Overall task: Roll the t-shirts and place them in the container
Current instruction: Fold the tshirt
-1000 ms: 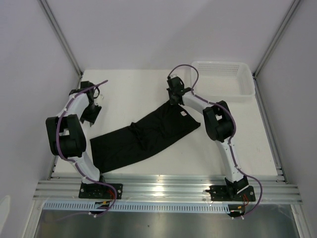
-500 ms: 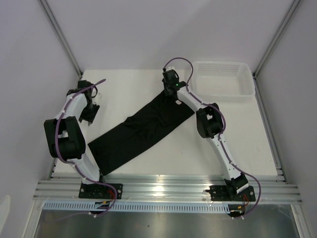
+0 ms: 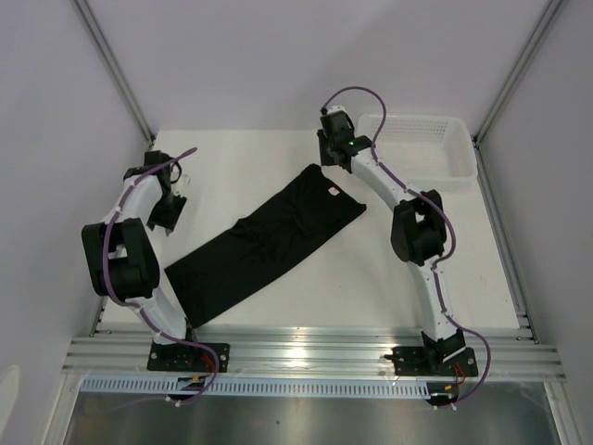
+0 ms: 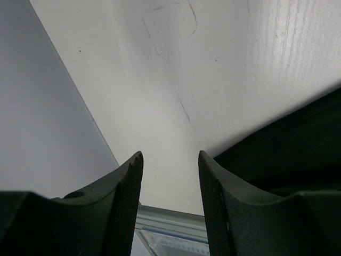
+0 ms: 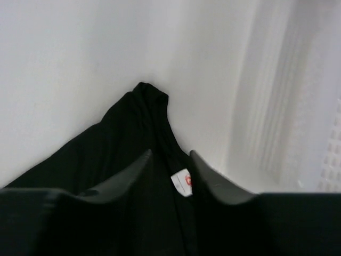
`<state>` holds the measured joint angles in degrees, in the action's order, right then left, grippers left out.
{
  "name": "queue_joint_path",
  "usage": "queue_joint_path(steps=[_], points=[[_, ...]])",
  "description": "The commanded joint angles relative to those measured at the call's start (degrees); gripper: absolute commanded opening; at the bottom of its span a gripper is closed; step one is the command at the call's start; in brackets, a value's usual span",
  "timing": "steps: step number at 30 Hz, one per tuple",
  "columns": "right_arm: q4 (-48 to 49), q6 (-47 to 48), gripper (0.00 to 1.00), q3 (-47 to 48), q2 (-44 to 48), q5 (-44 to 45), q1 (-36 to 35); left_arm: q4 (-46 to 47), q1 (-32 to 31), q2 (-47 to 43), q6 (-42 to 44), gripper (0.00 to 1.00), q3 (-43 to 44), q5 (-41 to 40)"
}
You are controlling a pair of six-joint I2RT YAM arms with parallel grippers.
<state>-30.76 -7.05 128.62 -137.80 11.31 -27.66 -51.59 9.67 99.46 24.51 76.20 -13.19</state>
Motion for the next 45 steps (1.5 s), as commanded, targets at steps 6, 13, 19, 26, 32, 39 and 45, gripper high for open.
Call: queue_joint_path(steps=[6,13,19,26,32,39,45], points=[[5.09,-16.41,0.22,-36.83,23.61,9.59,0.33,0.44,0.61,-2.96,-1.04,0.49,-2.2,1.68],[8.52,-19.49,0.29,-45.03,22.93,9.17,2.6,1.14,0.61,-3.04,-0.35,0.49,-3.43,1.59],[8.88,-19.67,0.32,-43.01,19.15,8.9,4.46,1.67,0.61,-3.39,0.1,0.49,-4.22,1.24],[7.38,-19.32,0.25,-43.54,15.46,7.59,3.4,2.64,0.61,-3.83,0.62,0.5,-4.92,0.36],[5.54,-14.41,0.03,-37.31,10.8,10.48,2.0,3.16,0.61,-4.01,0.97,0.49,-5.36,-0.26],[-2.1,-6.15,0.0,-17.63,-0.88,13.65,2.7,3.6,0.7,-3.92,1.68,0.49,-5.28,-1.05],[-6.76,-2.36,0.0,0.1,-10.99,13.74,4.1,3.43,0.61,-3.75,1.68,0.49,-5.19,-0.96]])
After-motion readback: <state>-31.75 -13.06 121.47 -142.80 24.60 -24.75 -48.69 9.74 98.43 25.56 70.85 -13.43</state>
